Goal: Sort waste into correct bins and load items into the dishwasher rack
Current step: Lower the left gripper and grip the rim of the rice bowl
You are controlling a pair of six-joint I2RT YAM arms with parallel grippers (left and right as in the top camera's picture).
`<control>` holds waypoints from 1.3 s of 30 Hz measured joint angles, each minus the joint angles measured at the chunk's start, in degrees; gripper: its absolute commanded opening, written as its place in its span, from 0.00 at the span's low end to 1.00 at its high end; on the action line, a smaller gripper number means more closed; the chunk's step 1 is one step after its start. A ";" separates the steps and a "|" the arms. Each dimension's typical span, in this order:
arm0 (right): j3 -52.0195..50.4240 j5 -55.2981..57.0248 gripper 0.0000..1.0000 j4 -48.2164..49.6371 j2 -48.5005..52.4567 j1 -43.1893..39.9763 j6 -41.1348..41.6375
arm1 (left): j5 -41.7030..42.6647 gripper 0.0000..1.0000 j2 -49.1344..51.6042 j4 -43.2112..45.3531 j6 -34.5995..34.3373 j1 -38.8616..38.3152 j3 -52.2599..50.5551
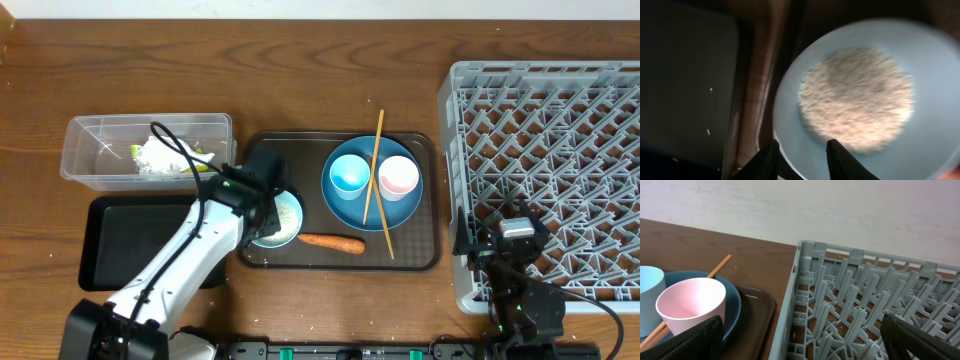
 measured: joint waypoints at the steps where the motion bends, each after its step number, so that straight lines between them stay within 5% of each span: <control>1: 0.00 0.00 0.99 0.02 -0.02 0.00 0.00 | -0.55 0.35 0.00 0.46 -0.13 0.00 -0.96; 18: 0.00 0.00 0.99 0.02 0.00 0.00 0.00 | -2.69 0.35 0.33 5.92 -4.33 0.00 -4.55; 22: 0.00 0.00 0.99 0.02 0.00 0.00 0.00 | -2.69 0.25 0.33 6.67 -4.87 0.00 -4.70; 39: 0.00 -0.02 0.99 0.02 0.00 0.00 0.00 | -2.71 0.27 0.33 8.68 -5.51 0.00 -5.62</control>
